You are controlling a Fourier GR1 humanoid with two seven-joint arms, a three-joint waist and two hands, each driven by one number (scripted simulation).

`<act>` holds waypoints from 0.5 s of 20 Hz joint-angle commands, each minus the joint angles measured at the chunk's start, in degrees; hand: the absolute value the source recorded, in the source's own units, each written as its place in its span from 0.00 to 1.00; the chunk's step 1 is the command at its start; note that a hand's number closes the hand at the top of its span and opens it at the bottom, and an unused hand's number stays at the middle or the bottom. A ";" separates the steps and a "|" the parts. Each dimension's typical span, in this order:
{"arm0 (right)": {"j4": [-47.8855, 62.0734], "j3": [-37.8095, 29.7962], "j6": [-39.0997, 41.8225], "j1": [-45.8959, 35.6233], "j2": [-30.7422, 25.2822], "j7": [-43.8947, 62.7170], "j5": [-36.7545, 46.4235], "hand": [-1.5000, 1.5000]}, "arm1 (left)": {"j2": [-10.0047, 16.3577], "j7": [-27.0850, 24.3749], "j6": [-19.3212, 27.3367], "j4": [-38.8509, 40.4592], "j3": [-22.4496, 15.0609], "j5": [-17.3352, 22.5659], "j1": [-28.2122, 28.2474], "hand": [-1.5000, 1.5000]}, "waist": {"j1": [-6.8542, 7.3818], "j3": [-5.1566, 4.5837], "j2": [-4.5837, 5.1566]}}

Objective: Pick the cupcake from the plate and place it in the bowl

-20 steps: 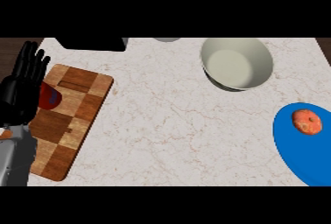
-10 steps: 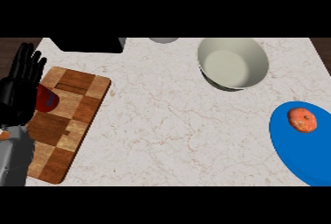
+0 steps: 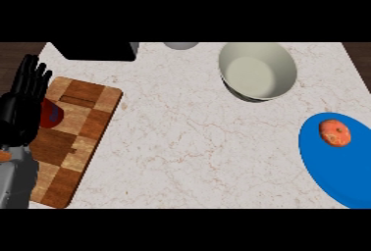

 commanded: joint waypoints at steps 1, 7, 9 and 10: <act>-2.49 1.49 8.07 -5.91 3.49 3.26 -0.78 1.00 | 1.56 1.36 -1.14 -1.40 1.43 1.36 0.25 0.50 | -0.33 -0.06 -0.30; -6.19 3.42 11.05 -10.44 10.44 11.67 -2.20 1.00 | -1.98 -1.29 1.39 -0.65 -0.41 -0.97 1.58 0.50 | -1.06 -0.09 -0.45; -6.36 4.70 13.78 -13.84 10.27 14.23 -1.62 1.00 | -0.15 1.21 0.52 -2.28 0.41 -0.10 0.92 0.50 | -0.47 -0.05 -0.26; -6.80 4.96 13.14 -12.15 12.17 15.54 -1.88 1.00 | -0.53 0.90 1.10 -1.98 0.27 -0.69 1.09 0.50 | -0.89 -0.04 -0.29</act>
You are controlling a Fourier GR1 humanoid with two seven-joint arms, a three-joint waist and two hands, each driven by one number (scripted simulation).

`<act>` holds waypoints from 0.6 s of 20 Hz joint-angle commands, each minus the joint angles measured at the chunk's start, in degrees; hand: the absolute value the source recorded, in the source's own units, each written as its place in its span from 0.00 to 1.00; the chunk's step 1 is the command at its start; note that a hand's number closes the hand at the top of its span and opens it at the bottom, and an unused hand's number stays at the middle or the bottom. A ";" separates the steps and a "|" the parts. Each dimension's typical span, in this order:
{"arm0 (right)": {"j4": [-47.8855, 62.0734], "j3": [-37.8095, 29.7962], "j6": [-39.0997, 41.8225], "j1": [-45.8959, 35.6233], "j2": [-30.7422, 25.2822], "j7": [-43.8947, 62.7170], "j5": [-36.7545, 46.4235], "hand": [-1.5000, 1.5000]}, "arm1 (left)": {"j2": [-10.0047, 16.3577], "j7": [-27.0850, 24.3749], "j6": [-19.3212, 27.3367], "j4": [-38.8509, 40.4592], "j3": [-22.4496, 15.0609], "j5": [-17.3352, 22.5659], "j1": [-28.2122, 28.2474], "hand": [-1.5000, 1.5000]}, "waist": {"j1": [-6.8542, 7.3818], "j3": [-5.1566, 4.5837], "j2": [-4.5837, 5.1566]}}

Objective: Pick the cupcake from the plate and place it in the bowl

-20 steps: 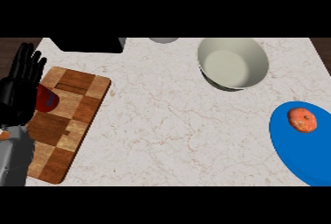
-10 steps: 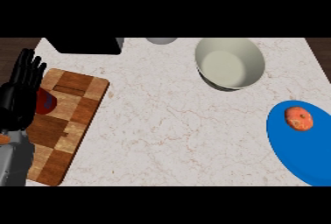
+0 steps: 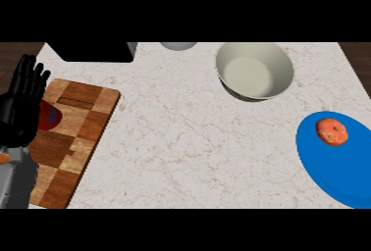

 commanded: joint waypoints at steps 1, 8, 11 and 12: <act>-2.98 3.01 2.83 -3.71 7.63 5.33 0.60 1.00 | 0.95 0.70 -0.74 1.53 0.86 0.69 -1.58 0.50 | -0.35 -0.02 -0.06; -5.59 4.93 -0.97 -2.02 19.17 13.79 0.33 1.00 | -0.45 -2.27 -0.87 3.04 0.76 0.06 0.80 0.50 | -0.49 0.01 0.05; -7.67 5.94 -0.40 0.26 21.65 14.59 -0.07 1.00 | -0.11 -2.37 -0.33 1.29 0.95 -0.80 1.92 0.50 | -0.57 0.04 -0.01; -9.84 7.24 -2.83 1.88 24.53 16.28 0.77 1.00 | 1.35 0.48 -0.65 0.95 1.89 0.37 -0.44 0.50 | -0.92 0.04 -0.16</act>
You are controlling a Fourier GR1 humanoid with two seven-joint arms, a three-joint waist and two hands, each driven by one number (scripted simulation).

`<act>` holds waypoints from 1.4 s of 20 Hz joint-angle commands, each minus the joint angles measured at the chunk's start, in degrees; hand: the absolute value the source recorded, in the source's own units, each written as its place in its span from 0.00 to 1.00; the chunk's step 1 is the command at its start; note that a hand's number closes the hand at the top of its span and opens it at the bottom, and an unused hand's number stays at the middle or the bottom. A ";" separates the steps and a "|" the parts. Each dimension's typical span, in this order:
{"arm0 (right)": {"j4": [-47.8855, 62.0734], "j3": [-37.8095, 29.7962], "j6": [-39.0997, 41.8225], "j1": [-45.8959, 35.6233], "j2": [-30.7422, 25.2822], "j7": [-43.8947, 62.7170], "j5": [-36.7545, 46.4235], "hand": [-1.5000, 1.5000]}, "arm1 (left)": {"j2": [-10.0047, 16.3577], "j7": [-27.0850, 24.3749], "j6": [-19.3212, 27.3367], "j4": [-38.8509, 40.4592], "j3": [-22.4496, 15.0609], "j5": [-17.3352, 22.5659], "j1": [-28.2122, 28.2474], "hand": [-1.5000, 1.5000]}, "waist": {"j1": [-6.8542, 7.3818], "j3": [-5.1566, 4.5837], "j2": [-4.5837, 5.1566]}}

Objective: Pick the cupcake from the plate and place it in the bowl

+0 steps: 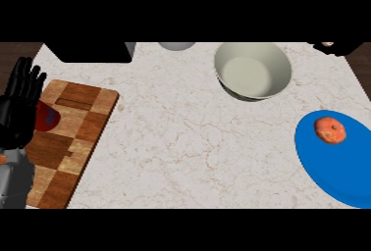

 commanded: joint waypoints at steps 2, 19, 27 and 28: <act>-4.10 1.70 -2.15 2.91 6.47 5.02 -0.20 1.00 | -1.87 -0.96 0.25 -1.63 -0.92 -0.57 3.21 0.50 | -0.15 0.03 -0.09; 11.13 -6.97 -18.64 4.00 14.57 8.51 -5.12 0.00 | -0.57 0.38 0.04 2.13 -0.33 -0.33 -4.65 0.50 | 1.56 0.12 1.08; 8.91 -16.62 -27.19 6.73 9.18 0.00 -13.79 0.00 | -1.57 -0.53 0.22 -0.69 -0.85 -0.68 -1.16 0.50 | 1.74 0.16 1.02; 10.12 -16.69 -29.29 6.70 9.03 -0.18 -13.37 0.00 | -0.55 1.01 -0.22 1.91 -0.34 -0.10 -4.78 0.50 | 1.96 0.17 1.47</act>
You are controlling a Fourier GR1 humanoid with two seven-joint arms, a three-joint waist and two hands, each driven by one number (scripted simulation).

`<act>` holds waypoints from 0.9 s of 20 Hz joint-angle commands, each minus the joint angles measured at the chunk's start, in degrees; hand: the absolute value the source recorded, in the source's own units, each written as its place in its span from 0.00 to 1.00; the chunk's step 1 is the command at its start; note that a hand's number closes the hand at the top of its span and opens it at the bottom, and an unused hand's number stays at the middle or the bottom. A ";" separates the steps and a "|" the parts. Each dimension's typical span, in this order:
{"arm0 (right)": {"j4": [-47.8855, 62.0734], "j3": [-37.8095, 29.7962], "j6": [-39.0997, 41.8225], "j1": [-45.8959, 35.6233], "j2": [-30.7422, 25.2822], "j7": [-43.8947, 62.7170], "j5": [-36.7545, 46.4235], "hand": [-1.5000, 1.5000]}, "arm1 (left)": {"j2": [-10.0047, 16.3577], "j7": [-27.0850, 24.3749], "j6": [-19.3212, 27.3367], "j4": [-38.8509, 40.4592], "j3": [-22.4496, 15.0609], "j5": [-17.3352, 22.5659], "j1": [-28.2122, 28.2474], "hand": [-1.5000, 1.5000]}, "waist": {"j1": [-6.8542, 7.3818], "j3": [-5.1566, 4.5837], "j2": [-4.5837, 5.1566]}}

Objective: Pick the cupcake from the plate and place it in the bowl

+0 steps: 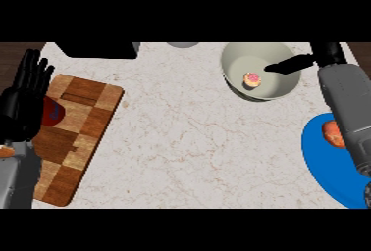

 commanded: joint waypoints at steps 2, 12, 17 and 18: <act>1.07 -5.55 -2.31 0.12 -6.24 -0.82 -4.50 0.00 | 1.38 -0.30 -1.11 0.98 1.29 0.70 0.03 0.50 | 0.18 0.01 0.12; 6.13 -13.30 10.15 5.29 -21.18 -5.65 -11.74 0.00 | -0.17 -2.15 -1.06 0.95 0.07 0.09 0.16 0.50 | 0.66 0.18 0.77; 7.40 -14.47 14.23 10.91 -24.81 -10.95 -12.72 0.00 | 1.02 1.20 -1.31 -0.21 0.48 1.13 -2.30 0.50 | 1.01 0.37 1.01; 7.53 -14.79 14.89 11.54 -25.34 -11.81 -13.05 0.00 | 0.36 -0.51 -1.57 0.00 0.32 0.89 -0.07 0.50 | 1.27 0.33 0.93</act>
